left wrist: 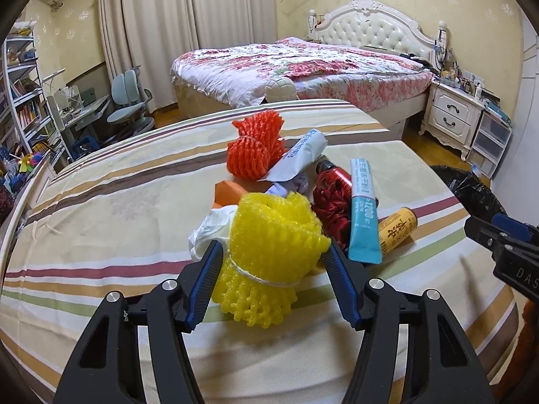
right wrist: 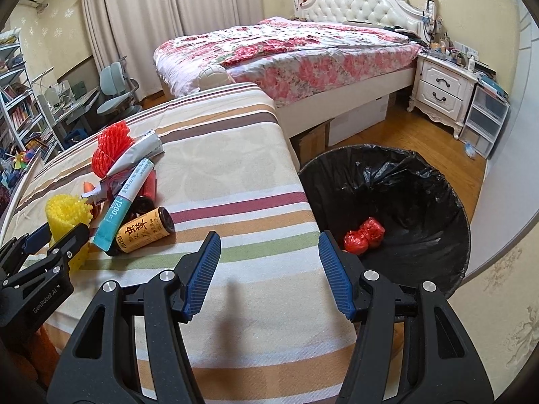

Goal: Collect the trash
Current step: 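Grasp the yellow foam fruit net with the left gripper, then grasp the teal toothpaste tube with the right gripper while the left holds the yellow net, then carry the toothpaste tube and yellow net over the black trash bin with both grippers, then open the right gripper to drop the tube while the left drops the yellow net into the bin, then move both grippers back to the trash pile and grasp the white tissue with the left gripper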

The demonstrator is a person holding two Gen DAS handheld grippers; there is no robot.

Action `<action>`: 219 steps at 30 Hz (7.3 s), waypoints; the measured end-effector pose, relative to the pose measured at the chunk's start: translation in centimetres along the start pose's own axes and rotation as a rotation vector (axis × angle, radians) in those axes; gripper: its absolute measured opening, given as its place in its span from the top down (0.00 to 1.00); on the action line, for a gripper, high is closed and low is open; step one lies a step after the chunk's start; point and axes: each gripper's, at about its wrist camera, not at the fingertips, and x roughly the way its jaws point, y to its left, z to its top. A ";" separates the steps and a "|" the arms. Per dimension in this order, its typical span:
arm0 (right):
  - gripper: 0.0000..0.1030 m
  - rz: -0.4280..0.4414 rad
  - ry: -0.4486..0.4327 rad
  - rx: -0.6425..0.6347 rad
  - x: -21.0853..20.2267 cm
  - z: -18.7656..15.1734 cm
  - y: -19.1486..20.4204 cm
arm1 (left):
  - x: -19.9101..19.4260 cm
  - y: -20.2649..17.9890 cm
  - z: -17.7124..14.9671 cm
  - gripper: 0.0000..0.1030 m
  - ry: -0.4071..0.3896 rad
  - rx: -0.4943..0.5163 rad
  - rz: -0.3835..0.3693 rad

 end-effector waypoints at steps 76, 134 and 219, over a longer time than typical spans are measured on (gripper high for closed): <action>0.81 0.121 0.070 -0.206 2.1 1.4 12.4 | -2.4 14.0 -3.0 0.58 0.032 -0.286 0.068; 0.82 -0.119 -0.043 0.120 -0.1 2.5 -11.1 | -1.1 -14.4 4.7 0.58 -0.083 0.172 -0.269; 0.59 -0.127 -0.046 0.209 -0.8 2.3 -13.8 | -1.0 -16.0 7.1 0.27 -0.099 0.178 -0.215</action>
